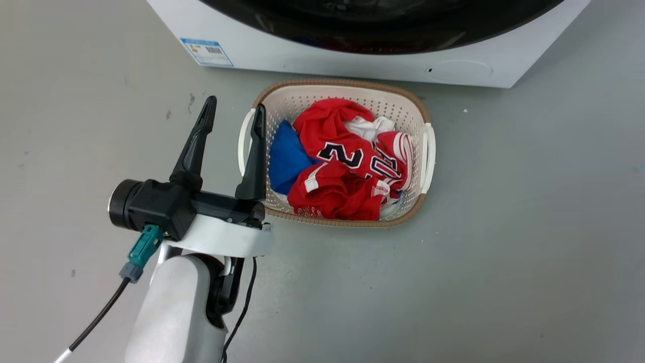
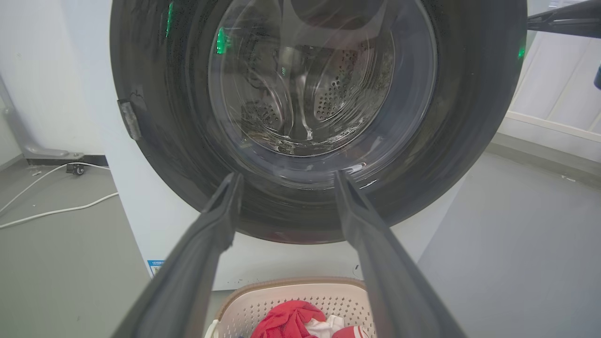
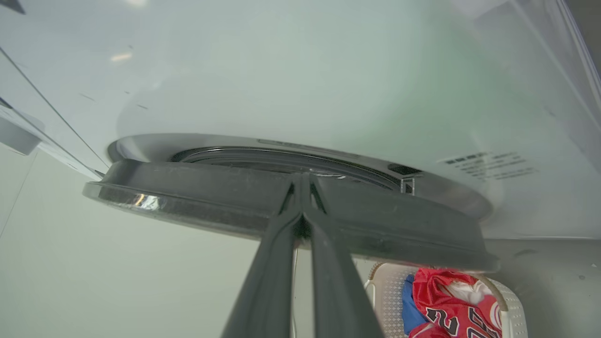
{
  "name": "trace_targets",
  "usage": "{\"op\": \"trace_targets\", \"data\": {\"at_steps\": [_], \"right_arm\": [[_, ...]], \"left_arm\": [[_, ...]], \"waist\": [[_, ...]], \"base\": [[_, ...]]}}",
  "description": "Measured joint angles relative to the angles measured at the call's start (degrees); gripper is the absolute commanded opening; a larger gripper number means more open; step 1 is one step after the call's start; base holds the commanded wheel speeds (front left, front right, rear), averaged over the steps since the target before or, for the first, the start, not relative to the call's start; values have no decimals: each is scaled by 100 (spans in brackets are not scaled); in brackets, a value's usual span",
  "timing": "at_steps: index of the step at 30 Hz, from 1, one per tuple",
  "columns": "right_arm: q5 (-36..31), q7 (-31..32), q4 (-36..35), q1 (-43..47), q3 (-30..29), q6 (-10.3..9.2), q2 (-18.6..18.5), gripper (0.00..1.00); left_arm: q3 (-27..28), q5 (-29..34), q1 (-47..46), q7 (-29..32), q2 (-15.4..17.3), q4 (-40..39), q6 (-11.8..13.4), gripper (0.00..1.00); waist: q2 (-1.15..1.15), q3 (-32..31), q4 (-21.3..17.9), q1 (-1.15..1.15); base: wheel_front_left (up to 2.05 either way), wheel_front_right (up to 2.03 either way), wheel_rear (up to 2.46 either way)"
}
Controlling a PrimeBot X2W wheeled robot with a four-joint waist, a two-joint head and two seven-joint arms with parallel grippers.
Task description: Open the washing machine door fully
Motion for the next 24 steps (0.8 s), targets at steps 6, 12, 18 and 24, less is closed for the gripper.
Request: {"op": "trace_targets", "data": {"at_steps": [6,12,18,24], "right_arm": [[-51,1,348,-495,316,1,321,0],[-31,149,533,-672,487,0,400,0],[101,482,533,-561,623,-9,393,0],[278,842,214,-119,751,-10,365,0]], "left_arm": [[-75,-51,-172,0,0,-53,42,100],[-119,-101,-209,0,-1,-58,67,100],[-129,-94,-210,0,-1,24,68,100],[-133,-97,-156,0,-2,163,38,100]], "waist": [[0,321,75,0],[0,435,98,0],[0,326,74,-1],[0,46,12,-1]], "base": [[0,0,0],[0,0,0],[0,0,0],[0,0,0]]}}
